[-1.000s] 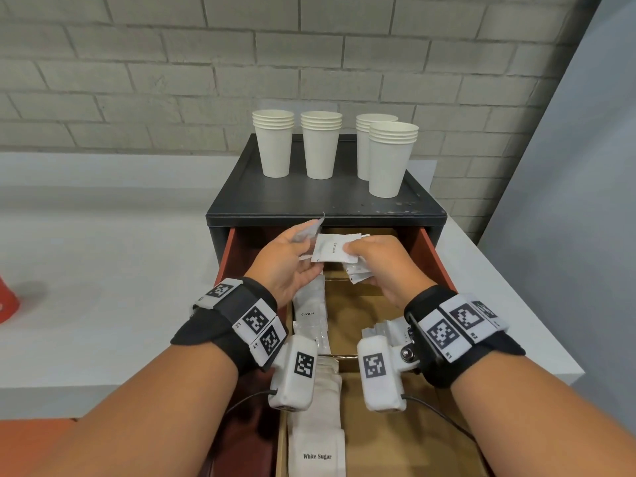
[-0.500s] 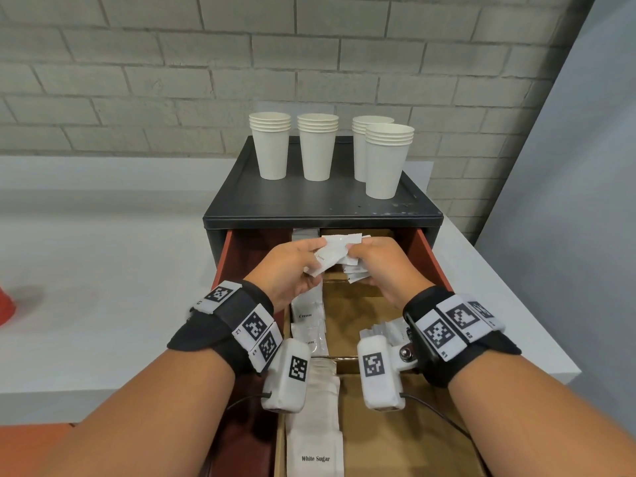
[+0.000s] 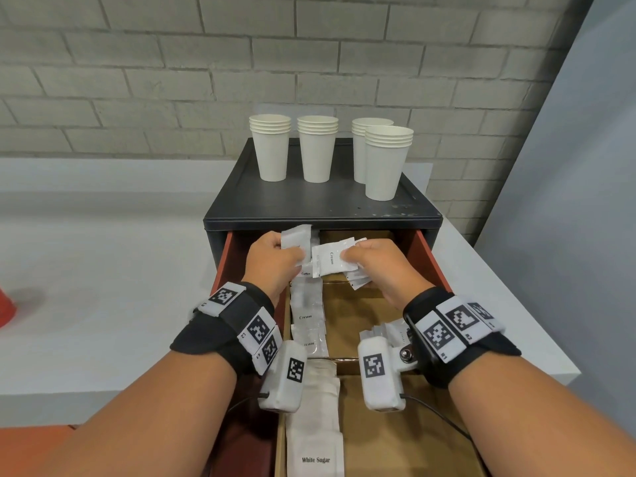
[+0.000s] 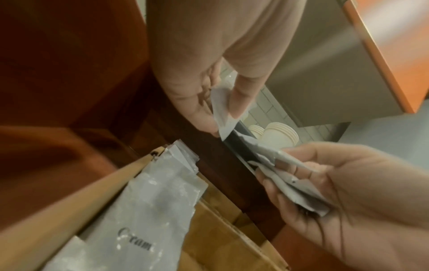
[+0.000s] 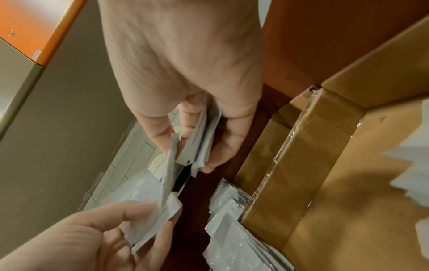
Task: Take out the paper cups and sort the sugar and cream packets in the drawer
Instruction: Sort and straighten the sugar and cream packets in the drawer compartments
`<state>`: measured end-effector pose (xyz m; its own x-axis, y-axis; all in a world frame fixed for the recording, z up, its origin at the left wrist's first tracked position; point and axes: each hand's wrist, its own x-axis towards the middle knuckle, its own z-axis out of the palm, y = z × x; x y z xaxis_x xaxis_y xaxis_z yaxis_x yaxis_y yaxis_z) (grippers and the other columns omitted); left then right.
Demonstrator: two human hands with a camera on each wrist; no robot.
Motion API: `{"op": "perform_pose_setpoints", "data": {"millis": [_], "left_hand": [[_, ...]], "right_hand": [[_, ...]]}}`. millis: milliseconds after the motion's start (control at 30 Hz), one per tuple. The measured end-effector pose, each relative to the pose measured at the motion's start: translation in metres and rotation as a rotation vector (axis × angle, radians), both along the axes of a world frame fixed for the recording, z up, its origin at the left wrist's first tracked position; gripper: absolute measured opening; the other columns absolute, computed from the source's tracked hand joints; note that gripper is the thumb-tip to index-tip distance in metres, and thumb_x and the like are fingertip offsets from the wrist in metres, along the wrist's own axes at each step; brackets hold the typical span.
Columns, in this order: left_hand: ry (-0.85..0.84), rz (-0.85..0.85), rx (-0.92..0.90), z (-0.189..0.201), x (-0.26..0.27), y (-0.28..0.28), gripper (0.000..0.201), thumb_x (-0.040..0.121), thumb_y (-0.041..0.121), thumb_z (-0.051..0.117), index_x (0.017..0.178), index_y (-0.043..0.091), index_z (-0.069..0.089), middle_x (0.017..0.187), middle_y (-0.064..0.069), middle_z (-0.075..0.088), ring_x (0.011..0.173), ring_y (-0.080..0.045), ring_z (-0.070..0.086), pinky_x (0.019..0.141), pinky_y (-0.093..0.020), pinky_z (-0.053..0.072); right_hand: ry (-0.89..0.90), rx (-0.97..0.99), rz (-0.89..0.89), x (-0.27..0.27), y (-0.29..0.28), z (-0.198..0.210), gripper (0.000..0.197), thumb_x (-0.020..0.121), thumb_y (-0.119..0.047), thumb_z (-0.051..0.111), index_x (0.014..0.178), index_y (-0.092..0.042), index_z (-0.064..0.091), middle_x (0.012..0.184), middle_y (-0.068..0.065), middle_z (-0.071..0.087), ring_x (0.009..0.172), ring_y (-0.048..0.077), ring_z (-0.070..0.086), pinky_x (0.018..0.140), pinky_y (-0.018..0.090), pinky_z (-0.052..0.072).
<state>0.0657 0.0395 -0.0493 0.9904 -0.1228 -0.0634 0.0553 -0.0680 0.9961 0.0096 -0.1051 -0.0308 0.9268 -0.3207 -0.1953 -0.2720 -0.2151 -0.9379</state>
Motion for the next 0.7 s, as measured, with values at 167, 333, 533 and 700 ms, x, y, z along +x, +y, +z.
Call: {"op": "perform_pose_setpoints", "data": {"millis": [167, 333, 533, 700], "left_hand": [[-0.09, -0.376, 0.243, 0.003, -0.015, -0.015, 0.033, 0.086, -0.005, 0.048, 0.094, 0.027, 0.052, 0.096, -0.003, 0.054, 0.093, -0.021, 0.054, 0.092, -0.044, 0.049], [-0.035, -0.566, 0.161, 0.003, -0.018, -0.011, 0.04, 0.084, 0.004, 0.057, 0.115, 0.028, 0.052, 0.108, -0.009, 0.06, 0.098, -0.021, 0.058, 0.094, -0.038, 0.048], [0.217, -0.236, -0.168, 0.006, -0.009, -0.011, 0.038, 0.092, -0.002, 0.048, 0.124, 0.018, 0.047, 0.128, -0.011, 0.052, 0.115, -0.028, 0.056, 0.08, -0.032, 0.056], [0.315, -0.142, -0.293, 0.01, -0.008, -0.007, 0.038, 0.092, -0.005, 0.044, 0.123, 0.017, 0.048, 0.133, -0.011, 0.049, 0.114, -0.031, 0.054, 0.063, -0.027, 0.056]], "right_hand": [[-0.018, -0.024, 0.034, 0.0, 0.003, 0.0, 0.015, 0.09, -0.012, 0.056, 0.099, -0.004, 0.064, 0.09, 0.011, 0.061, 0.074, 0.017, 0.057, 0.064, 0.024, 0.045], [-0.025, -0.009, 0.057, 0.002, 0.007, 0.003, 0.034, 0.095, -0.032, 0.05, 0.099, -0.003, 0.067, 0.093, 0.012, 0.064, 0.087, 0.023, 0.06, 0.084, 0.036, 0.049], [-0.065, 0.051, 0.103, 0.002, 0.001, 0.005, 0.029, 0.089, 0.004, 0.051, 0.109, -0.013, 0.063, 0.115, 0.007, 0.057, 0.098, 0.022, 0.059, 0.084, 0.034, 0.053], [-0.158, 0.083, 0.127, 0.0, -0.005, 0.0, 0.062, 0.086, 0.007, 0.058, 0.135, -0.027, 0.041, 0.124, 0.003, 0.056, 0.11, 0.022, 0.061, 0.09, 0.038, 0.054]]}}
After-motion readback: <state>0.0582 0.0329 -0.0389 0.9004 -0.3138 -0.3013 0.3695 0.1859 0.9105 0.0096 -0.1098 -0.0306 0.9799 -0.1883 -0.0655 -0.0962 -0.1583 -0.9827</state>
